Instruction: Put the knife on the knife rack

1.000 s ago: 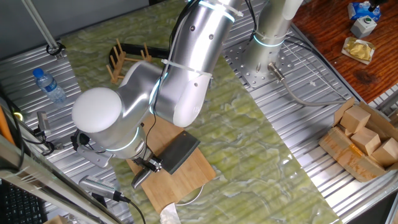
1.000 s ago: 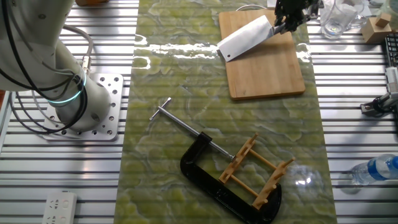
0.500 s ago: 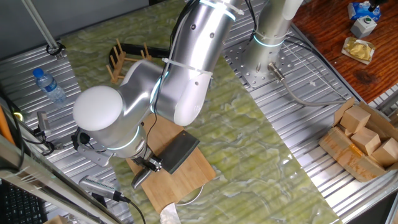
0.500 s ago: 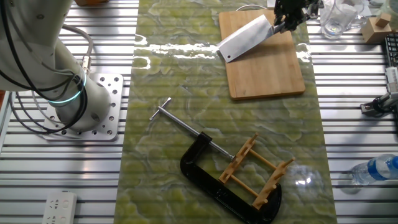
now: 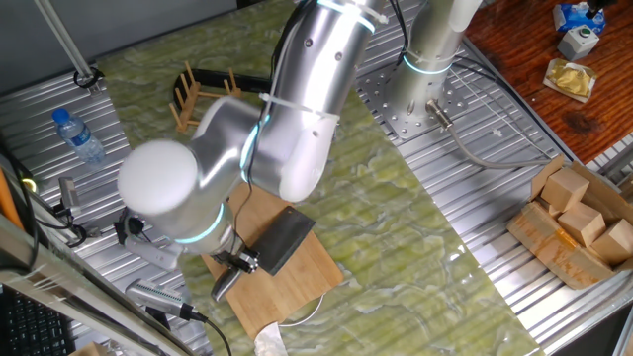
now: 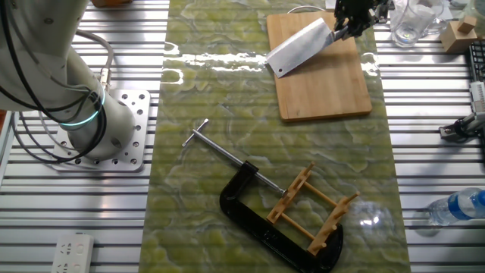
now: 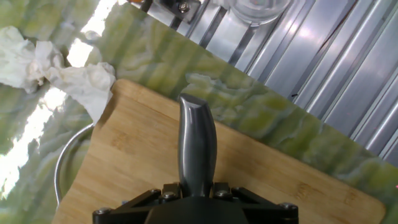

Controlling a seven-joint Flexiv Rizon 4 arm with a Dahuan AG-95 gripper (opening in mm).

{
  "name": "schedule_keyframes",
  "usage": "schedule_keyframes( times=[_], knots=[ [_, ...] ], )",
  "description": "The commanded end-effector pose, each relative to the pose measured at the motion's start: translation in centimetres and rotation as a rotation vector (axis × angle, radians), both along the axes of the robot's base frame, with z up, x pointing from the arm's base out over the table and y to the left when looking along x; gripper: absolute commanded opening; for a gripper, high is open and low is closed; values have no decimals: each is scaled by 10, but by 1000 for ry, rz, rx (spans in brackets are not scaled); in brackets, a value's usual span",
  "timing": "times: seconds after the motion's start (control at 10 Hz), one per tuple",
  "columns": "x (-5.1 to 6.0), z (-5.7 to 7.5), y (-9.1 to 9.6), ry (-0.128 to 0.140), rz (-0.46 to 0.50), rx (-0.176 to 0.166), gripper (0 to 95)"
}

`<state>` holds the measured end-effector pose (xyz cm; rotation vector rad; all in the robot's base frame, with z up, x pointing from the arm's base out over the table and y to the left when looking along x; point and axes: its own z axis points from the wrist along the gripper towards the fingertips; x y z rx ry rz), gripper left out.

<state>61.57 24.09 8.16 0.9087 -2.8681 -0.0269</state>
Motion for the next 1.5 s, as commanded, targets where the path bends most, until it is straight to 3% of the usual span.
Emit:
schedule_keyframes(
  times=[0.1,0.5,0.8,1.5],
  knots=[
    [0,1,0,-4,34,-35,0],
    [0,0,-1,-4,64,-39,0],
    [-1,1,-1,3,137,-49,0],
    [-1,1,-1,5,313,-33,0]
  ],
)
